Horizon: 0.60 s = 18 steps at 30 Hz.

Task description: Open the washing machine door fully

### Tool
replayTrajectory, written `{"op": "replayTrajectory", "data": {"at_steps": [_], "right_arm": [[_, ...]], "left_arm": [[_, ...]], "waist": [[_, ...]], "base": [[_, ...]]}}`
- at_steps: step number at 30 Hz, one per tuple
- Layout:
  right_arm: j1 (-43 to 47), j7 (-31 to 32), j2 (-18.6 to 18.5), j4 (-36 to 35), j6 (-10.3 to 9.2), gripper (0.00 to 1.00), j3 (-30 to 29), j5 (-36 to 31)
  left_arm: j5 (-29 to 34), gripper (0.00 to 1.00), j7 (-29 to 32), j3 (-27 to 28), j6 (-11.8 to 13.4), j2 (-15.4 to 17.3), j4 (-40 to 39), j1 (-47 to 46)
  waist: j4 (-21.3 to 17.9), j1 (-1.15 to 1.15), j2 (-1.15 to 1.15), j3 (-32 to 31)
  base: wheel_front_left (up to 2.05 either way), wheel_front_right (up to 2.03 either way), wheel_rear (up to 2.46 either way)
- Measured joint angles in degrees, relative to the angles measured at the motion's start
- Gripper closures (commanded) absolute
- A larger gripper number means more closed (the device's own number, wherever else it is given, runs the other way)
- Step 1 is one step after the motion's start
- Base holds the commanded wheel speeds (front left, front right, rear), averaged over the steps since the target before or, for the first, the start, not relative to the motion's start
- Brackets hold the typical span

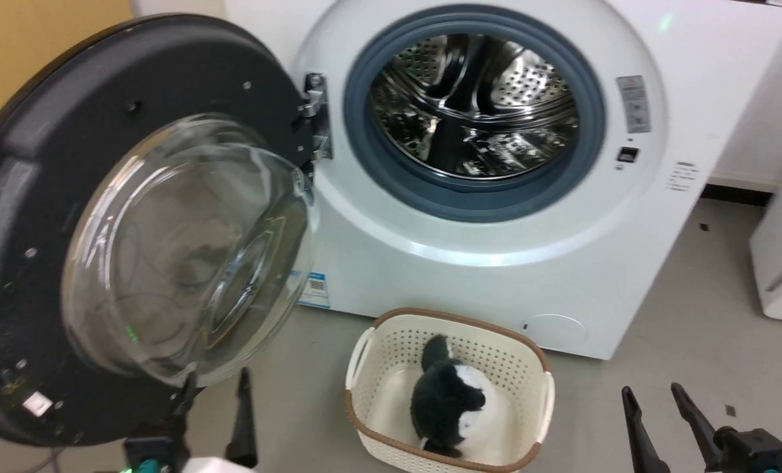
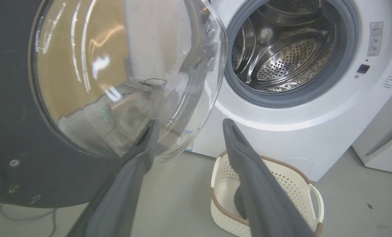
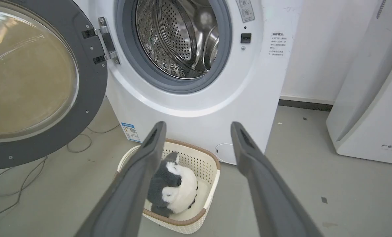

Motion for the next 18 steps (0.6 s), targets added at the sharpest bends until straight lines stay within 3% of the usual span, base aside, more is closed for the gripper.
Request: {"op": "replayTrajectory", "data": {"at_steps": [9,18], "right_arm": [[-0.06,2.01,0.01,-1.85,0.0,0.0,0.62,-3.25],[-0.18,2.49,0.0,-2.43,0.0,0.0,1.64,-3.85]], "left_arm": [[4.54,0.0,1.67,-5.0,-1.55,0.44,3.79,-4.99],[5.57,0.0,2.18,-5.52,-1.2,0.88,6.34,-6.02]], "waist": [[-5.79,0.0,0.0,0.37],[-11.12,0.0,0.0,0.82]], "base": [[0.0,0.0,0.0],[0.0,0.0,0.0]]}}
